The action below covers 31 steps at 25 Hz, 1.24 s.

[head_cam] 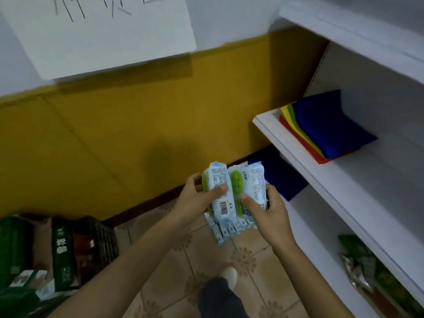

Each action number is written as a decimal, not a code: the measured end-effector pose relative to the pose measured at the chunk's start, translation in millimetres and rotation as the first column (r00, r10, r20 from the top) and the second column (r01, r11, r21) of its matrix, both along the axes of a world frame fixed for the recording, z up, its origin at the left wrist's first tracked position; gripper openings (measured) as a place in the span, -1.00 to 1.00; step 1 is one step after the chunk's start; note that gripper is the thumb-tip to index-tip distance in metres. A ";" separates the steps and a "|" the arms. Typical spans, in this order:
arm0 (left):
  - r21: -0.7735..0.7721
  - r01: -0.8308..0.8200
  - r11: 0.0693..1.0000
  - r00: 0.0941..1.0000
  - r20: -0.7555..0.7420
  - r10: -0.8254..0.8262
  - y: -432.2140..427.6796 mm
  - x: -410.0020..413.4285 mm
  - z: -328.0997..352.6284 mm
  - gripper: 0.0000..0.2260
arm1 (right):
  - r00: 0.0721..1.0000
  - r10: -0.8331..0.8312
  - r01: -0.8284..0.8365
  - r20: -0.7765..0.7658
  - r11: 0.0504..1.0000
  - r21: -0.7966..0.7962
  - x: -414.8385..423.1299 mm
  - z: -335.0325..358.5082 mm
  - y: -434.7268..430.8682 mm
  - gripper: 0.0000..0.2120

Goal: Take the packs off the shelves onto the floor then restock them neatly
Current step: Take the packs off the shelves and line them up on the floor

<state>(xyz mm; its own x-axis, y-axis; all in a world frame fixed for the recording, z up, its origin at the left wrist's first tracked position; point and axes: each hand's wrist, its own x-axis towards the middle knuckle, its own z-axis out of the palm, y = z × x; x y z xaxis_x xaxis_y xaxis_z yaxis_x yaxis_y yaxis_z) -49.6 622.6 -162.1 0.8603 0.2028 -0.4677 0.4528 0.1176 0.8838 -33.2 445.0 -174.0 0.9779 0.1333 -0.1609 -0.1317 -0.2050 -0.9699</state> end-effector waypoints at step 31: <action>0.026 0.035 0.999 0.575 -0.818 0.002 102.0 182.6 -782.9 -0.51 | 0.872 0.116 -0.481 -0.476 0.391 -0.785 95.8 -743.9 119.6 -0.55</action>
